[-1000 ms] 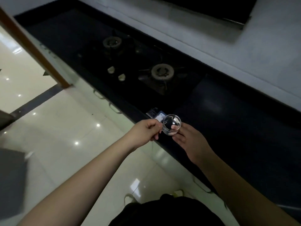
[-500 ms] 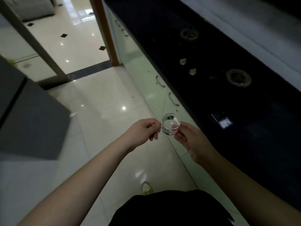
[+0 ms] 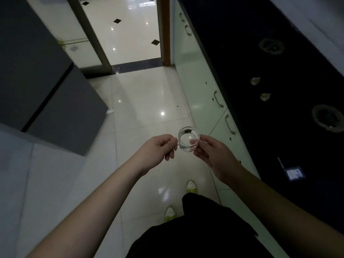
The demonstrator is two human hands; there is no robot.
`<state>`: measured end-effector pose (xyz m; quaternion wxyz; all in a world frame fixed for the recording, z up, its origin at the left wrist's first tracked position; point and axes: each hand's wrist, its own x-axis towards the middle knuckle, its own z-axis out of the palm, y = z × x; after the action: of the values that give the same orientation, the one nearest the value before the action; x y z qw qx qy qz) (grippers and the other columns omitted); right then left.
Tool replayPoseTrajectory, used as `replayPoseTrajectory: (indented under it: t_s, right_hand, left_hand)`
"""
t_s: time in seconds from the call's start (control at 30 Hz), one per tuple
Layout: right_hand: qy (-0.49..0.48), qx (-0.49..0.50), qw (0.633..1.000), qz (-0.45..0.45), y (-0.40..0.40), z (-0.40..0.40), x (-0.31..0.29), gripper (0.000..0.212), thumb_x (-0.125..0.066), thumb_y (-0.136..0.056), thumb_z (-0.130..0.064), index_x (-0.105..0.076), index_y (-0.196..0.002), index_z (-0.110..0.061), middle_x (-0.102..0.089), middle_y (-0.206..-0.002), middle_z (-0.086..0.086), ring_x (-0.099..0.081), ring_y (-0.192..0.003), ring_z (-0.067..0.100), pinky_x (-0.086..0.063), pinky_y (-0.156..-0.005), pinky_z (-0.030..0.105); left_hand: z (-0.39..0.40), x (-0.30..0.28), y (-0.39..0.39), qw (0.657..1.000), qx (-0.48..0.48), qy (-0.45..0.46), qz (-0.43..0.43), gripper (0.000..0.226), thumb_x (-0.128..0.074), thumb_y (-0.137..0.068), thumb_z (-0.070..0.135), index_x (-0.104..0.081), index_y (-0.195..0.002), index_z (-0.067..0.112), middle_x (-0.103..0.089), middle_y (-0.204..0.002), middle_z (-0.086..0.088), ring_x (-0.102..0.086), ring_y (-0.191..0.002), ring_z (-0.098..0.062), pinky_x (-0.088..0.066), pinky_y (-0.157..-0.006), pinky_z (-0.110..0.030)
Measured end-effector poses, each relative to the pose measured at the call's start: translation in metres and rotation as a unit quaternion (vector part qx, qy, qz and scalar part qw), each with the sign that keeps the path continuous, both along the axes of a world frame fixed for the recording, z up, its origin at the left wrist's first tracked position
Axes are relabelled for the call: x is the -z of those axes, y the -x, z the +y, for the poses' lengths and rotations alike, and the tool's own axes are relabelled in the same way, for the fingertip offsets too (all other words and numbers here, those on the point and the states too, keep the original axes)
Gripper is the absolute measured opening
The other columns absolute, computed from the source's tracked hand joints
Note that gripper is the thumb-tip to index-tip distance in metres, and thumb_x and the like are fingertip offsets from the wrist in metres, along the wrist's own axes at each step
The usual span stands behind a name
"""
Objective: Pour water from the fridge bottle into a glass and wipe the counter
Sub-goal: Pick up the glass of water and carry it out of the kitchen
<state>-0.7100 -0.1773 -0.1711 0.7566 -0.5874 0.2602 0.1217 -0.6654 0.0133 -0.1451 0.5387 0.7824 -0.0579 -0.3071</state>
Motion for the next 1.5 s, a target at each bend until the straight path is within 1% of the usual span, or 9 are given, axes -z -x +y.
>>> replayPoseTrajectory:
  t_s: [0.3, 0.43, 0.53, 0.6, 0.7, 0.83, 0.97, 1.13, 1.5]
  right_hand:
    - [-0.024, -0.064, 0.998, -0.013, -0.084, -0.041, 0.004, 0.023, -0.048, -0.1, -0.009, -0.065, -0.116, -0.01, -0.074, -0.107, 0.006, -0.069, -0.103, 0.015, -0.055, -0.085, 0.021]
    - [-0.05, -0.082, 0.995, -0.016, -0.116, -0.051, 0.005, 0.021, -0.049, -0.1, -0.009, -0.066, -0.112, -0.013, -0.072, -0.112, 0.008, -0.068, -0.107, 0.017, -0.054, -0.089, 0.024]
    - [-0.067, -0.1, 0.993, -0.015, -0.137, -0.051, 0.002, 0.025, -0.057, -0.092, -0.011, -0.064, -0.116, -0.009, -0.07, -0.115, 0.01, -0.067, -0.108, 0.019, -0.054, -0.09, 0.024]
    - [-0.075, -0.098, 0.992, -0.011, -0.152, -0.048, 0.002, 0.028, -0.06, -0.089, -0.012, -0.063, -0.117, -0.008, -0.069, -0.115, 0.011, -0.067, -0.108, 0.021, -0.054, -0.088, 0.023]
    - [-0.084, -0.093, 0.992, -0.004, -0.178, -0.041, 0.003, 0.022, -0.06, -0.091, -0.009, -0.065, -0.112, -0.009, -0.07, -0.113, 0.011, -0.067, -0.107, 0.021, -0.055, -0.084, 0.022]
    - [-0.075, -0.078, 0.994, 0.009, -0.216, -0.024, 0.006, 0.018, -0.061, -0.091, -0.007, -0.069, -0.106, -0.011, -0.072, -0.11, 0.008, -0.069, -0.102, 0.017, -0.055, -0.088, 0.024]
    - [-0.068, -0.045, 0.996, 0.031, -0.257, 0.006, 0.015, 0.018, -0.057, -0.094, -0.006, -0.073, -0.093, -0.015, -0.074, -0.102, 0.007, -0.069, -0.094, 0.015, -0.054, -0.086, 0.026]
    - [-0.073, -0.017, 0.996, 0.052, -0.307, 0.044, 0.018, 0.02, -0.054, -0.096, -0.005, -0.07, -0.102, -0.016, -0.076, -0.092, 0.003, -0.069, -0.089, 0.014, -0.056, -0.08, 0.024]
    - [-0.073, -0.002, 0.997, 0.019, -0.41, 0.069, 0.017, 0.017, -0.057, -0.094, -0.003, -0.069, -0.104, -0.009, -0.074, -0.094, 0.005, -0.068, -0.086, 0.011, -0.055, -0.079, 0.022]
  left_hand:
    - [-0.038, 0.003, -0.062, 0.998, -0.064, 0.009, 0.025, 0.028, -0.047, -0.103, 0.022, -0.059, -0.079, 0.012, -0.059, -0.064, -0.001, -0.046, -0.057, -0.011, -0.036, -0.053, -0.014]
    - [-0.049, 0.003, -0.087, 0.995, -0.092, 0.009, 0.022, 0.029, -0.048, -0.103, 0.023, -0.059, -0.079, 0.012, -0.058, -0.064, -0.002, -0.046, -0.057, -0.011, -0.037, -0.054, -0.014]
    - [-0.05, 0.003, -0.105, 0.995, -0.103, 0.003, 0.018, 0.029, -0.048, -0.102, 0.024, -0.06, -0.078, 0.013, -0.058, -0.063, -0.001, -0.047, -0.057, -0.011, -0.037, -0.054, -0.015]
    - [-0.048, 0.003, -0.12, 0.995, -0.102, -0.005, 0.017, 0.029, -0.05, -0.102, 0.025, -0.061, -0.078, 0.014, -0.059, -0.063, -0.001, -0.048, -0.057, -0.011, -0.038, -0.056, -0.016]
    - [-0.041, 0.007, -0.147, 0.994, -0.106, -0.01, 0.015, 0.028, -0.051, -0.101, 0.026, -0.062, -0.078, 0.014, -0.059, -0.061, 0.0, -0.049, -0.058, -0.013, -0.04, -0.059, -0.019]
    - [-0.024, 0.014, -0.185, 0.994, -0.11, -0.002, 0.017, 0.028, -0.051, -0.101, 0.025, -0.061, -0.077, 0.014, -0.059, -0.06, 0.001, -0.049, -0.058, -0.012, -0.04, -0.058, -0.017]
    - [0.005, 0.022, -0.233, 0.996, -0.089, -0.016, 0.014, 0.029, -0.052, -0.1, 0.027, -0.062, -0.078, 0.013, -0.059, -0.06, 0.002, -0.05, -0.059, -0.013, -0.042, -0.062, -0.022]
    - [0.043, 0.023, -0.289, 0.997, -0.063, -0.047, 0.002, 0.029, -0.051, -0.1, 0.031, -0.064, -0.079, 0.015, -0.061, -0.06, 0.005, -0.053, -0.059, -0.011, -0.044, -0.067, -0.026]
    - [0.07, 0.022, -0.394, 0.999, -0.029, -0.035, -0.008, 0.029, -0.051, -0.1, 0.033, -0.064, -0.082, 0.016, -0.064, -0.065, 0.003, -0.054, -0.06, -0.01, -0.045, -0.07, -0.03]
